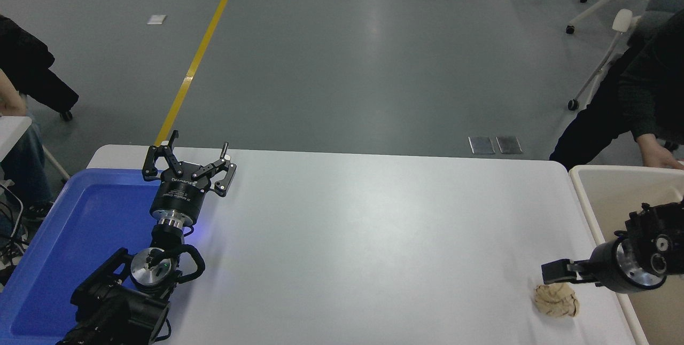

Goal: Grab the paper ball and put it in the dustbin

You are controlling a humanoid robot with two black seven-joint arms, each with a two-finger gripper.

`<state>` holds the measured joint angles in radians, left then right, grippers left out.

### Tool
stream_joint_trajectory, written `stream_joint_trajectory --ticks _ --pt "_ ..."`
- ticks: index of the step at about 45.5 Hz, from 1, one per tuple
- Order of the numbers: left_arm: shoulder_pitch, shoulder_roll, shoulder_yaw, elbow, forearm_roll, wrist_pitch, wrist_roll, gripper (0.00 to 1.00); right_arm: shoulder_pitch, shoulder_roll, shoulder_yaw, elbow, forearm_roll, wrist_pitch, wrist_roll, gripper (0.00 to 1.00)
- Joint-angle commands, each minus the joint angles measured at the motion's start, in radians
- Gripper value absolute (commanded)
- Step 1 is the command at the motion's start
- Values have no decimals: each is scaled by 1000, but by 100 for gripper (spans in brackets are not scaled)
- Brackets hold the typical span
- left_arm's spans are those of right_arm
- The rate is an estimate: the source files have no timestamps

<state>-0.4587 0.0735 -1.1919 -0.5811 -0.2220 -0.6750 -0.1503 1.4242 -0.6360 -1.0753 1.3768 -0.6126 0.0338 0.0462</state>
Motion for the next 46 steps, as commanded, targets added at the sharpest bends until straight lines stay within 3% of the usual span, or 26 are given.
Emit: stream_joint_trajectory --ticks 1,33,39,42,44,46 --pt "0 0 0 0 0 0 0 99 -103 47 32 -68 -1 -58 0 100" --pt "0 0 0 1 1 0 0 99 -235 96 32 -202 -30 -101 1 97" --pt "0 0 0 0 1 -1 0 99 -242 98 32 -202 -30 -115 1 78" --pt "0 0 0 0 0 0 0 99 -243 99 32 -202 -32 -117 1 56" --pt "0 0 0 0 0 0 0 99 -245 107 32 -202 -41 -115 1 32" --pt "0 0 0 0 1 0 0 99 -245 111 32 -202 -61 -117 1 20"
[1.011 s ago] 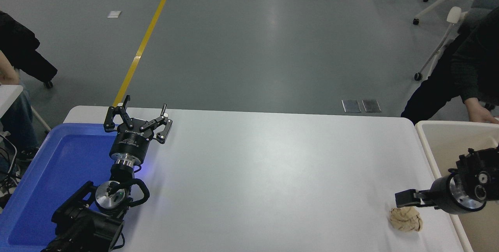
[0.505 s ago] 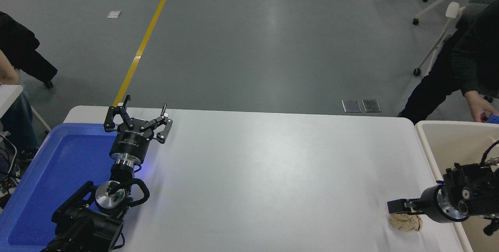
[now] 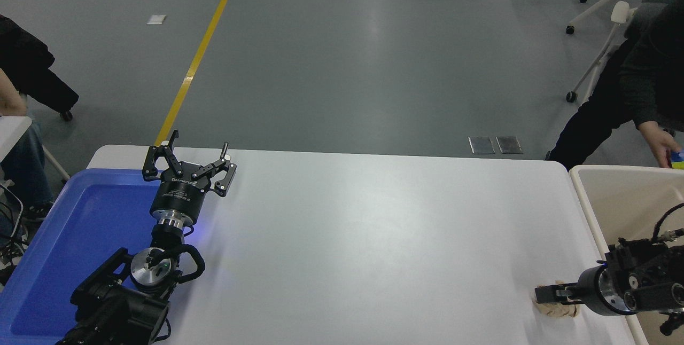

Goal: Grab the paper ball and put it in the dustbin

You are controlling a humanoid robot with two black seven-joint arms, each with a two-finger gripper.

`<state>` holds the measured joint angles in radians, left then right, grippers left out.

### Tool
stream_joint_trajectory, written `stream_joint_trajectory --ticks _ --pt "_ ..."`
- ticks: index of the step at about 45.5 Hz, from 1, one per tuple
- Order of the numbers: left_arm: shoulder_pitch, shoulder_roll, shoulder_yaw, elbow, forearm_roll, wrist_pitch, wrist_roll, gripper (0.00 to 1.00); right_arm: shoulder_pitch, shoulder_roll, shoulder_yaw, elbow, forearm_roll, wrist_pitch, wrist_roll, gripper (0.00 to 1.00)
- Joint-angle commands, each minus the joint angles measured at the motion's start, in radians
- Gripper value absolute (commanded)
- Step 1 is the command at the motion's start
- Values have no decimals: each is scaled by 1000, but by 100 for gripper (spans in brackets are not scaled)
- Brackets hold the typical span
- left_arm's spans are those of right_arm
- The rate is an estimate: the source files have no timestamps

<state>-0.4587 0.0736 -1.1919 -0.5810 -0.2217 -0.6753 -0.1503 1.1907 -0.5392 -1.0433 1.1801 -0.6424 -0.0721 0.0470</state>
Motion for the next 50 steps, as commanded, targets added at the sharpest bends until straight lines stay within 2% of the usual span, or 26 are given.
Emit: stream_joint_trajectory --ticks 1,3,4,13,23,28,36,50 --pt "0 0 0 0 1 0 0 99 -10 15 -1 -5 -37 -11 1 17" --pt "0 0 0 0 -1 0 0 99 -10 13 -1 -5 -40 -11 1 9" --pt "0 0 0 0 1 0 0 99 -10 10 -1 -5 -40 -11 1 0" --pt "0 0 0 0 1 -1 0 99 15 -25 3 9 -37 -11 2 0" --pt "0 0 0 0 1 -1 0 99 187 -165 -4 116 -40 38 47 0" --pt "0 0 0 0 1 0 0 99 337 -257 -7 200 -43 147 53 0" --pt "0 0 0 0 1 0 0 99 587 -386 -15 293 -117 342 45 0" --pt "0 0 2 0 1 -1 2 99 966 -488 -90 291 -198 725 40 0"
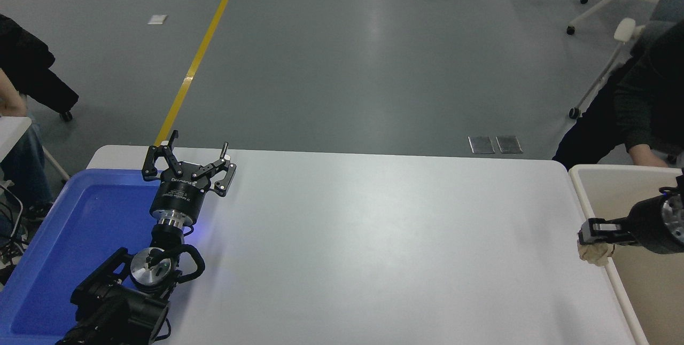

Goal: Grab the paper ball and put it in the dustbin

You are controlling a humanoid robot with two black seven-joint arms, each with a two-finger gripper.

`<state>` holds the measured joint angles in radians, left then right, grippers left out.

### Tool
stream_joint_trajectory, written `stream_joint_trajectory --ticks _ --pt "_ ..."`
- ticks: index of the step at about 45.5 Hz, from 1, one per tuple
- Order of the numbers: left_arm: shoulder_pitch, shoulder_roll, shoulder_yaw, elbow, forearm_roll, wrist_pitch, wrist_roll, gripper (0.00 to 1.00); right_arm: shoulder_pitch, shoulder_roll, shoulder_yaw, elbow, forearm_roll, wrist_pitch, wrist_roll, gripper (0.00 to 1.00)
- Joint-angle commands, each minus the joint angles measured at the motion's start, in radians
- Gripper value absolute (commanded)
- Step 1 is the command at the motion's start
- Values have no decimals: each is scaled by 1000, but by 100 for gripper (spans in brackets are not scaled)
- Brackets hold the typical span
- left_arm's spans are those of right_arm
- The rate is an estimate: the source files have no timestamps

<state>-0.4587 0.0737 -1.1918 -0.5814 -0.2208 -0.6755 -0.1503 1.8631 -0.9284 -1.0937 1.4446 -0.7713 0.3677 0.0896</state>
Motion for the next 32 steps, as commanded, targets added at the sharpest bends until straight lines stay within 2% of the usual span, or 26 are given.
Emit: stream_joint_trajectory --ticks 1,6,17,22,26,32 --pt "0 0 1 0 0 -1 0 99 320 -107 -40 27 -78 312 -2 0" --pt "0 0 1 0 1 -1 1 99 419 -127 -40 22 -127 416 -5 0" --pt "0 0 1 0 1 -1 2 99 492 -130 -29 -24 -166 418 -14 0" --pt "0 0 1 0 1 -1 2 99 467 -135 -6 -101 -155 418 -82 0" --pt "0 0 1 0 1 -1 2 99 394 -145 12 -179 -105 346 -114 0" --pt "0 0 1 0 1 -1 2 99 225 -150 63 -328 53 148 -120 0"
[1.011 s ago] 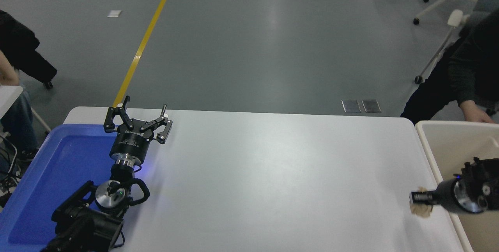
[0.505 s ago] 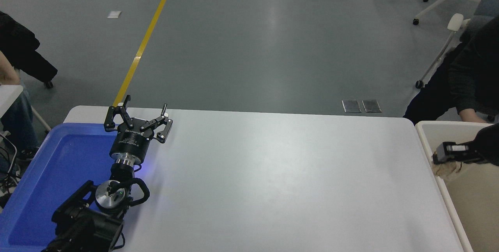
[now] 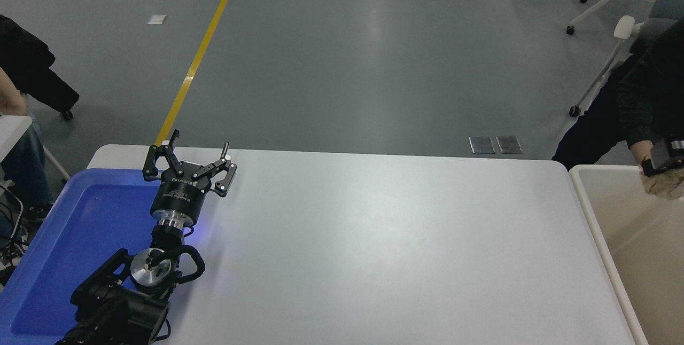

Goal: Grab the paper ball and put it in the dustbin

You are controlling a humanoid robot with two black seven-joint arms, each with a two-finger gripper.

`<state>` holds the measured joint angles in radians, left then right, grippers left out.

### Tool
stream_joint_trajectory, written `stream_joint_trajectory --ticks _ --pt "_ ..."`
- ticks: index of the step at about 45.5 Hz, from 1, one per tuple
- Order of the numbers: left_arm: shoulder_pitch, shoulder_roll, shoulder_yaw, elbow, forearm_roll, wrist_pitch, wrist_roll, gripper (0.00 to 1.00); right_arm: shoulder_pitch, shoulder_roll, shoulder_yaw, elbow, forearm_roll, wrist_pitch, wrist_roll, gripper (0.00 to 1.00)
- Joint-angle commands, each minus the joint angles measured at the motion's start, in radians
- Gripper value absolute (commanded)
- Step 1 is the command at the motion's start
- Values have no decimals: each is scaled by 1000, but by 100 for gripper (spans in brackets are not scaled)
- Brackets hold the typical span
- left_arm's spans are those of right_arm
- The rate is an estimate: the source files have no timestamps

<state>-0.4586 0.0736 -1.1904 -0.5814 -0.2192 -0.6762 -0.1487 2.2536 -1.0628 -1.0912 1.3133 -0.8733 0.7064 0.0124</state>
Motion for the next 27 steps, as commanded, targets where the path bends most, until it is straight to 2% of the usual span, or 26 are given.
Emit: stream_joint_trajectory --ticks 1,7,13,21,27 --pt "0 0 0 0 0 0 0 99 -198 -16 71 -225 184 -229 -43 0" --pt "0 0 0 0 0 0 0 99 -411 6 154 -419 373 -393 -43 0" --pt "0 0 0 0 0 0 0 99 -659 55 310 -633 525 -435 -43 0" --pt "0 0 0 0 0 0 0 99 -1023 176 578 -962 631 -469 -43 0" --pt "0 0 0 0 0 0 0 99 -1252 305 795 -1215 640 -472 -45 0"
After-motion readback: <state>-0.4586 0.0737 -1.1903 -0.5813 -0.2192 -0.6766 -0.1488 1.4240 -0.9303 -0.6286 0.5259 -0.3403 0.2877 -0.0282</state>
